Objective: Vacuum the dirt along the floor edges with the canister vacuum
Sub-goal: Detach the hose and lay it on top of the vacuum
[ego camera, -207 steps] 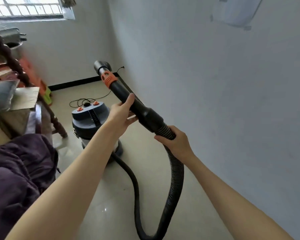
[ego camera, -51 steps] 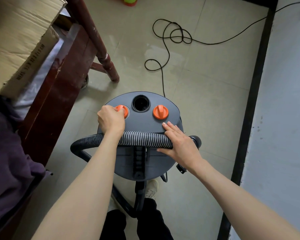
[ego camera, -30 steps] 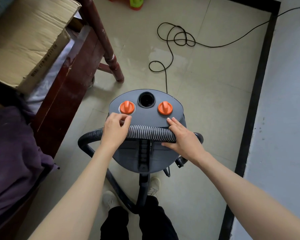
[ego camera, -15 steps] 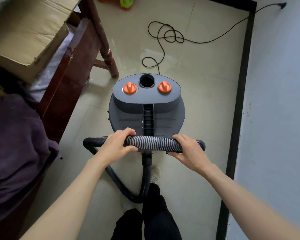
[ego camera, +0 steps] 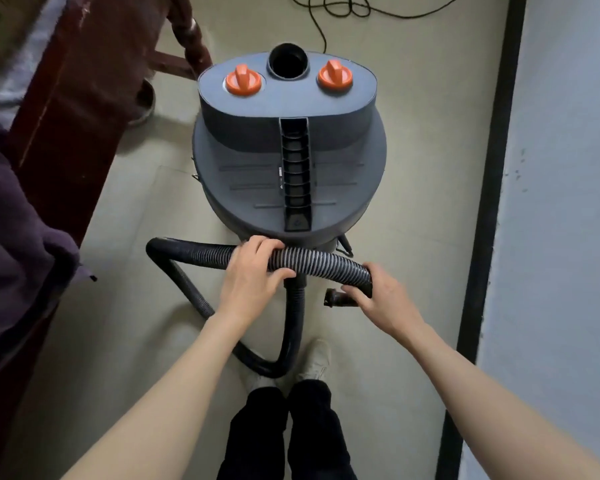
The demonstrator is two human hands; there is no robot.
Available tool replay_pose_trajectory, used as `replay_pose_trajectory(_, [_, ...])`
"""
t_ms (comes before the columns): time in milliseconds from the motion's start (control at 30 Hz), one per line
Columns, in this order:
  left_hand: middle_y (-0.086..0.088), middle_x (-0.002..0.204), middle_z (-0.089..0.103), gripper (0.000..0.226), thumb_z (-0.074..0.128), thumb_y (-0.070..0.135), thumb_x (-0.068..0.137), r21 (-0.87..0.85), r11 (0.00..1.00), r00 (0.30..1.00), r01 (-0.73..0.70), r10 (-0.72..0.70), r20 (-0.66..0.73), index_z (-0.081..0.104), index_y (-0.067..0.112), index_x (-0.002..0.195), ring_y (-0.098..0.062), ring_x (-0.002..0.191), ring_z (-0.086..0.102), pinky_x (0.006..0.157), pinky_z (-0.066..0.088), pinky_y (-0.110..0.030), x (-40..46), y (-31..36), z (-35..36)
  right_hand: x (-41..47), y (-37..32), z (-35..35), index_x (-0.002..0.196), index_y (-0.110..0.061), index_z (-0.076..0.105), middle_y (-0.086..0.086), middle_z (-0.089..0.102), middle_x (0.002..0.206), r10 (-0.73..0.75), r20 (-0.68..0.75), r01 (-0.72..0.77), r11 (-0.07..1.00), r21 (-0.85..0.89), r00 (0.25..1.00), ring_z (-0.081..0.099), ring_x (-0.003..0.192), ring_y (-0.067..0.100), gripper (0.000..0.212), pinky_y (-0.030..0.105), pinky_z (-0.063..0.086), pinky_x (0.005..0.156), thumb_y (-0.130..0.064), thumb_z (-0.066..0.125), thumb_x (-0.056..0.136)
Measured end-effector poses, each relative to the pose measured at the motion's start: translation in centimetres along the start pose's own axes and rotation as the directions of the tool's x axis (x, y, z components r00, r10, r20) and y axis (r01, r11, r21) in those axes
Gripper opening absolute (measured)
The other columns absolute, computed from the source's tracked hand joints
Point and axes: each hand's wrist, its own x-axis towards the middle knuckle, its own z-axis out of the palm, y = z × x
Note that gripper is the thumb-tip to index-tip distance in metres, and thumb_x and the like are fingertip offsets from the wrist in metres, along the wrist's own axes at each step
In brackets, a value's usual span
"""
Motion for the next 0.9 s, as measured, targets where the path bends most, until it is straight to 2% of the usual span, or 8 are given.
replay_pose_trajectory(133, [-0.019, 0.107, 0.054, 0.04, 0.081, 0.013, 0.07, -0.076, 0.993, 0.981, 0.093, -0.104, -0.165, 0.065, -0.002, 0.104, -0.034, 0.102, 0.053, 0.096, 0.036, -0.029, -0.6, 0.2, 1.1, 1.6, 0.1, 1.0, 0.125, -0.008, 0.049, 0.016, 0.065, 0.115, 0.032, -0.014, -0.031, 0.998, 0.053, 0.999, 0.06, 0.105, 0.037, 0.054, 0.038, 0.043, 0.08, -0.039, 0.071, 0.087])
replay_pose_trajectory(200, [-0.019, 0.107, 0.056, 0.04, 0.08, 0.013, 0.071, -0.067, 0.992, 0.977, 0.103, -0.113, -0.182, 0.066, -0.002, 0.105, -0.035, 0.104, 0.051, 0.097, 0.035, -0.031, -0.9, 0.5, 1.2, 1.8, -0.3, 1.2, 0.128, -0.006, 0.052, 0.016, 0.064, 0.119, 0.034, -0.027, -0.032, 0.997, 0.063, 0.999, 0.057, 0.111, 0.036, 0.057, 0.038, 0.043, 0.088, -0.039, 0.072, 0.086])
replay_pose_trajectory(300, [-0.015, 0.108, 0.059, 0.04, 0.079, 0.021, 0.073, -0.027, 0.988, 0.965, 0.15, -0.153, -0.213, 0.068, 0.002, 0.106, -0.034, 0.108, 0.049, 0.1, 0.036, -0.038, -1.0, 1.4, 1.0, 1.8, -1.5, 0.8, 0.131, -0.004, 0.057, 0.014, 0.055, 0.123, 0.027, -0.065, -0.025, 0.999, 0.03, 0.998, 0.049, 0.119, 0.03, 0.066, 0.037, 0.039, 0.101, -0.05, 0.069, 0.085])
replay_pose_trajectory(367, [-0.012, 0.111, 0.058, 0.041, 0.078, 0.026, 0.075, -0.089, 0.964, 0.939, 0.252, -0.266, -0.216, 0.068, 0.005, 0.108, -0.03, 0.115, 0.045, 0.101, 0.032, -0.031, -0.8, 2.2, 0.7, 1.8, -2.5, 0.3, 0.129, -0.005, 0.06, 0.013, 0.054, 0.122, 0.062, -0.044, -0.062, 0.998, 0.005, 0.997, 0.049, 0.119, 0.029, 0.071, 0.039, 0.04, 0.103, -0.061, 0.063, 0.084])
replay_pose_trajectory(467, [-0.009, 0.121, 0.052, 0.052, 0.076, 0.03, 0.077, -0.171, 0.883, 0.866, 0.437, -0.464, -0.185, 0.058, 0.004, 0.118, -0.025, 0.122, 0.042, 0.097, 0.03, -0.026, -0.1, 3.4, 0.6, 1.9, -4.5, 0.0, 0.117, -0.004, 0.062, 0.014, 0.061, 0.118, 0.175, 0.011, -0.174, 0.985, -0.016, 0.985, 0.054, 0.116, 0.033, 0.08, 0.042, 0.045, 0.097, -0.073, 0.059, 0.077])
replay_pose_trajectory(567, [-0.009, 0.134, 0.043, 0.067, 0.074, 0.034, 0.079, -0.159, 0.813, 0.805, 0.56, -0.579, -0.127, 0.045, 0.002, 0.13, -0.024, 0.129, 0.038, 0.099, 0.033, -0.033, 0.6, 4.0, 0.7, 2.4, -6.3, 0.2, 0.12, 0.001, 0.058, 0.016, 0.061, 0.123, 0.305, 0.092, -0.316, 0.936, 0.153, 0.948, 0.051, 0.122, 0.033, 0.09, 0.04, 0.045, 0.098, -0.075, 0.064, 0.072])
replay_pose_trajectory(733, [-0.02, 0.153, 0.023, 0.079, 0.068, 0.036, 0.084, -0.099, 0.775, 0.778, 0.625, -0.628, -0.009, 0.032, -0.007, 0.14, -0.028, 0.145, 0.013, 0.116, 0.017, -0.038, 1.2, 3.5, 1.2, 3.5, -6.8, 0.5, 0.144, 0.012, 0.029, 0.025, 0.031, 0.149, 0.35, 0.201, -0.391, 0.893, 0.222, 0.915, 0.019, 0.144, 0.034, 0.108, 0.042, 0.023, 0.117, -0.065, 0.067, 0.079])
replay_pose_trajectory(900, [-0.021, 0.146, 0.031, 0.079, 0.07, 0.039, 0.082, -0.08, 0.75, 0.753, 0.656, -0.645, 0.132, 0.037, -0.006, 0.138, -0.034, 0.14, 0.022, 0.111, 0.027, -0.043, 2.6, 2.0, 1.7, 4.7, -6.5, 1.2, 0.148, 0.016, 0.012, 0.03, 0.009, 0.158, 0.37, 0.284, -0.429, 0.885, 0.183, 0.885, 0.0, 0.15, 0.036, 0.115, 0.044, 0.013, 0.121, -0.064, 0.063, 0.083])
